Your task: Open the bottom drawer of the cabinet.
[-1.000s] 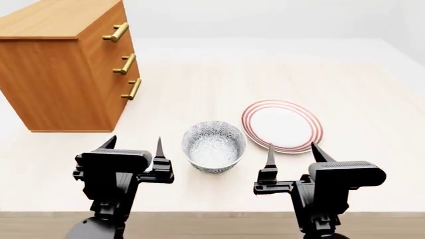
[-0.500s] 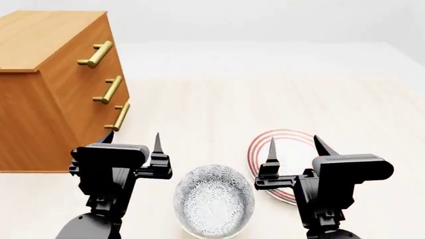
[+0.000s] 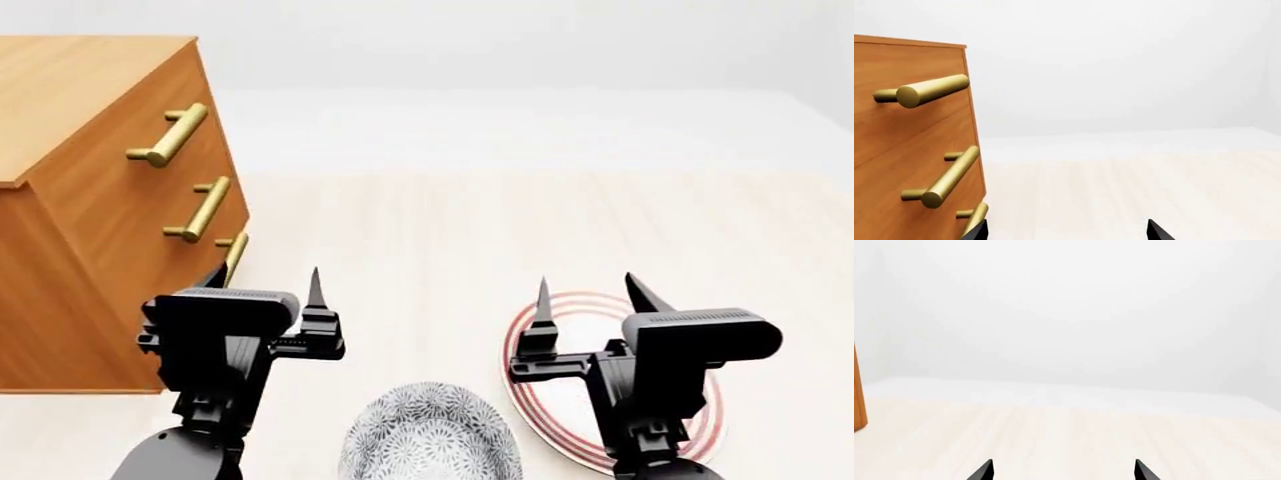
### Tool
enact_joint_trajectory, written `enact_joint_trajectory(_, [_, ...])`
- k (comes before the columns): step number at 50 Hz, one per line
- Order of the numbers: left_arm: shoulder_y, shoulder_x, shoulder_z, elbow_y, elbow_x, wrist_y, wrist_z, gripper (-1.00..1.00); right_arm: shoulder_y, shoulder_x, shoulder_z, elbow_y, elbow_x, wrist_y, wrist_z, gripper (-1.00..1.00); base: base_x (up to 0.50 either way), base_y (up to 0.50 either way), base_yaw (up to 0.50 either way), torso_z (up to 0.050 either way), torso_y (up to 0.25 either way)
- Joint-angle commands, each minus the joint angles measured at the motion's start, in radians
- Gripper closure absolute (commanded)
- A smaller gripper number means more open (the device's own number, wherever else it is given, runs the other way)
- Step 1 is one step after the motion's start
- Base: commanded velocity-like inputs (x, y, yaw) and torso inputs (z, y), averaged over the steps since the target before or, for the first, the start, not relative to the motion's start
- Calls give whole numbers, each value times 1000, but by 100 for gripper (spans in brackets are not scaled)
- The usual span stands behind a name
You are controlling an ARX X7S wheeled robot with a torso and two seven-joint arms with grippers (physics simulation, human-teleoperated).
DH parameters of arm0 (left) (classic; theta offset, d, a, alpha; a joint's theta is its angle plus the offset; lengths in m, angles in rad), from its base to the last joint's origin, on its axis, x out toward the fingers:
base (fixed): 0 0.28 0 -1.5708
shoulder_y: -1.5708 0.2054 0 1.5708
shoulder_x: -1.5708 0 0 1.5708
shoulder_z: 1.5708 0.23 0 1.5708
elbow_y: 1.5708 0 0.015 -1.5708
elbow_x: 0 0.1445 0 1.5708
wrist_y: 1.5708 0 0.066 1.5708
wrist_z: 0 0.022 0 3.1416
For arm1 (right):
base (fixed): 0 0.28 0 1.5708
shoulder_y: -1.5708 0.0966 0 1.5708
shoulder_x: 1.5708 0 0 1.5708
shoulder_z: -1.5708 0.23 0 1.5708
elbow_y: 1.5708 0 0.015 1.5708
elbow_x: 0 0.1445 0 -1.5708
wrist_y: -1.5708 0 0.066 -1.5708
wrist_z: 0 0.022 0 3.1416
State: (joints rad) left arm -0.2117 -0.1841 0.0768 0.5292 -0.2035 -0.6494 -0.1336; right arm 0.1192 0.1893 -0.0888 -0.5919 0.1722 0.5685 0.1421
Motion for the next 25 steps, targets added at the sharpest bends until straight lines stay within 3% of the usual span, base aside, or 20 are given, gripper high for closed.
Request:
enact_joint_trajectory(1, [-6, -5, 2, -5, -10, -8, -6, -100, 3, 5, -10, 20, 4, -5, 4, -100, 0, 0, 0, 0, 0])
enact_joint_trajectory(8, [-89, -53, 77, -51, 70, -106, -41, -100, 8, 9, -10, 24, 11, 3, 8, -100, 0, 0, 0, 0, 0])
enact_joint_trajectory(14, [-225, -162, 264, -190, 267, -143, -72, -100, 7, 13, -9, 24, 13, 4, 13, -100, 0, 0, 0, 0, 0])
enact_joint_trajectory(25, [-332, -176, 340, -385, 291, -188, -27, -100, 14, 15, -23, 31, 13, 6, 20, -100, 0, 0, 0, 0, 0])
